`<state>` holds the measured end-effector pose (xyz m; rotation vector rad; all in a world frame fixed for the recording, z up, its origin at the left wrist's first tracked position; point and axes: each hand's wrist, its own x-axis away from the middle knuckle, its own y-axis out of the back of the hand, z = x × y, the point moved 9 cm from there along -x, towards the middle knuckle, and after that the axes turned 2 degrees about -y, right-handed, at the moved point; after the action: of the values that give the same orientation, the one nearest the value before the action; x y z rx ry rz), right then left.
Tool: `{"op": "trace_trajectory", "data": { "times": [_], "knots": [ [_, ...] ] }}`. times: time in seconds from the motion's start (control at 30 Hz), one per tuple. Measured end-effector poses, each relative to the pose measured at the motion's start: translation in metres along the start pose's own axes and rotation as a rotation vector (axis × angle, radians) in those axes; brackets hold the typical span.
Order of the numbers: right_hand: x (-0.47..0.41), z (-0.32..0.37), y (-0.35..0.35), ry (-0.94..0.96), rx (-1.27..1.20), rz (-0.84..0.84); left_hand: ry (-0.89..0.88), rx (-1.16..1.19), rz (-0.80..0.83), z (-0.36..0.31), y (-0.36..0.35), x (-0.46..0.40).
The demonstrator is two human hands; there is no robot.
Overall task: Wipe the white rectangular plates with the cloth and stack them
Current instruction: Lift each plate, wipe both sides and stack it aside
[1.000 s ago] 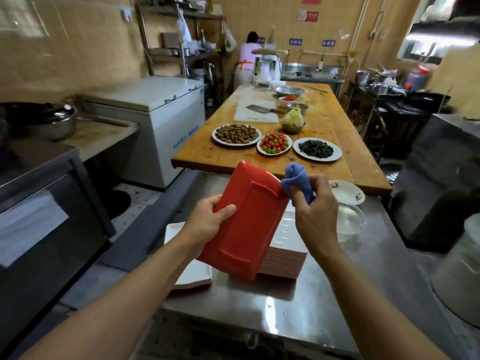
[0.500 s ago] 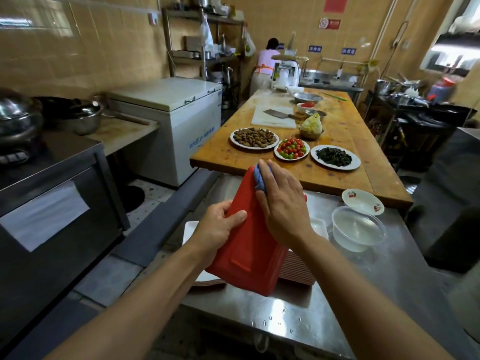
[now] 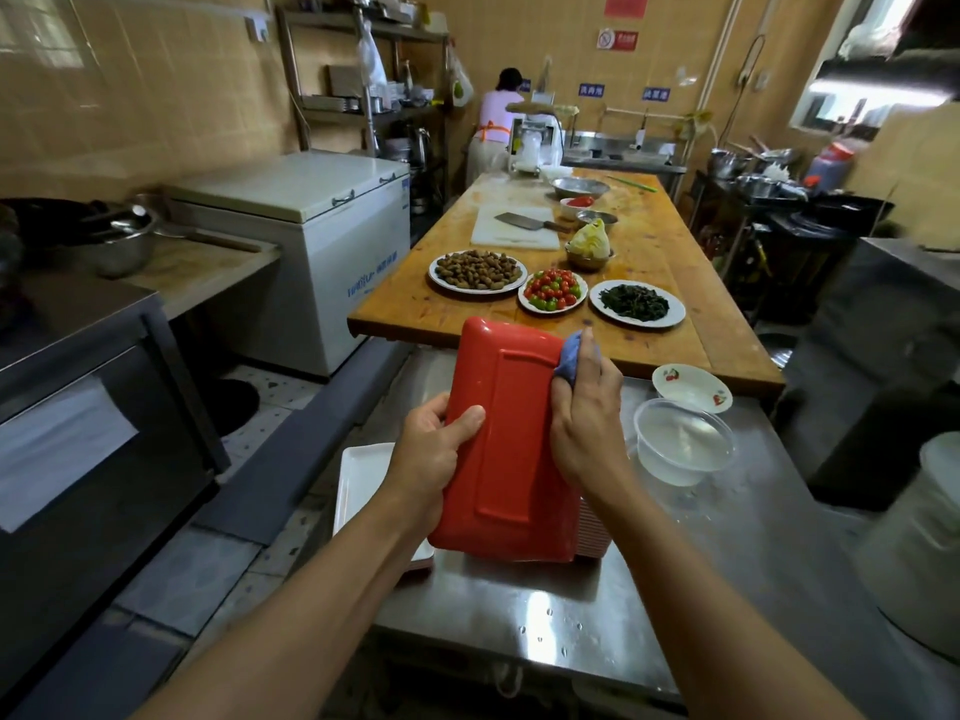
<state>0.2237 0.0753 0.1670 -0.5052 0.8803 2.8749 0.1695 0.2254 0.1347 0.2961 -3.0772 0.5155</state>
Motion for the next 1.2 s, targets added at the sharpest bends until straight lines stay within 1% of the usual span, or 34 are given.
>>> {"op": "trace_trajectory", "data": {
  "times": [0.07, 0.17, 0.23, 0.3, 0.4, 0.47, 0.5, 0.57, 0.6, 0.67, 0.73, 0.77, 0.8, 0.83, 0.9, 0.93, 0.97, 1.03, 1.1, 1.2],
  "knots": [
    [0.012, -0.006, -0.001, -0.042, 0.02, 0.01, 0.001, 0.058, -0.026, 0.002, -0.004, -0.003],
    [0.037, -0.014, -0.005, -0.053, 0.074, 0.034, -0.026, 0.129, -0.086, 0.0, -0.006, -0.013],
    [0.049, -0.022, -0.005, -0.073, 0.04, 0.049, -0.052, 0.16, -0.099, -0.002, -0.006, -0.019],
    [0.05, -0.03, 0.001, -0.143, -0.114, 0.049, -0.059, 0.193, -0.088, 0.001, -0.009, -0.022],
    [0.039, -0.041, 0.009, -0.288, -0.455, 0.054, -0.037, 0.232, -0.065, 0.011, -0.014, -0.023],
    [0.034, -0.045, 0.011, -0.344, -0.55, 0.086, 0.006, 0.183, -0.039, 0.02, -0.013, -0.026],
    [0.032, -0.045, 0.014, -0.336, -0.553, 0.093, 0.04, 0.112, -0.011, 0.024, -0.013, -0.026],
    [0.027, -0.044, 0.023, -0.272, -0.495, 0.102, 0.086, -0.136, 0.042, 0.026, -0.007, -0.028],
    [0.025, -0.042, 0.027, -0.237, -0.456, 0.115, 0.074, -0.251, 0.05, 0.021, -0.002, -0.029],
    [0.021, -0.041, 0.033, -0.198, -0.399, 0.175, -0.039, -0.4, 0.024, -0.003, 0.008, -0.034],
    [0.021, -0.04, 0.035, -0.177, -0.361, 0.266, -0.219, -0.585, 0.006, -0.039, 0.01, -0.039],
    [0.022, -0.039, 0.036, -0.161, -0.339, 0.317, -0.293, -0.696, 0.031, -0.054, 0.006, -0.041],
    [0.023, -0.038, 0.036, -0.142, -0.319, 0.365, -0.326, -0.77, 0.092, -0.063, -0.001, -0.044],
    [0.024, -0.036, 0.035, -0.124, -0.305, 0.407, -0.303, -0.788, 0.189, -0.067, -0.01, -0.048],
    [0.025, -0.033, 0.035, -0.102, -0.288, 0.464, -0.156, -0.736, 0.393, -0.058, -0.024, -0.051],
    [0.024, -0.032, 0.035, -0.097, -0.281, 0.475, -0.1, -0.721, 0.47, -0.053, -0.029, -0.049],
    [0.023, -0.031, 0.036, -0.093, -0.269, 0.476, -0.066, -0.714, 0.514, -0.05, -0.031, -0.048],
    [0.021, -0.028, 0.038, -0.074, -0.241, 0.463, -0.036, -0.674, 0.529, -0.045, -0.031, -0.045],
    [0.018, -0.022, 0.04, -0.036, -0.183, 0.429, -0.045, -0.605, 0.494, -0.043, -0.028, -0.045],
    [0.01, -0.006, 0.039, 0.083, 0.03, 0.338, -0.047, -0.491, 0.416, -0.043, -0.023, -0.046]
  ]
}}
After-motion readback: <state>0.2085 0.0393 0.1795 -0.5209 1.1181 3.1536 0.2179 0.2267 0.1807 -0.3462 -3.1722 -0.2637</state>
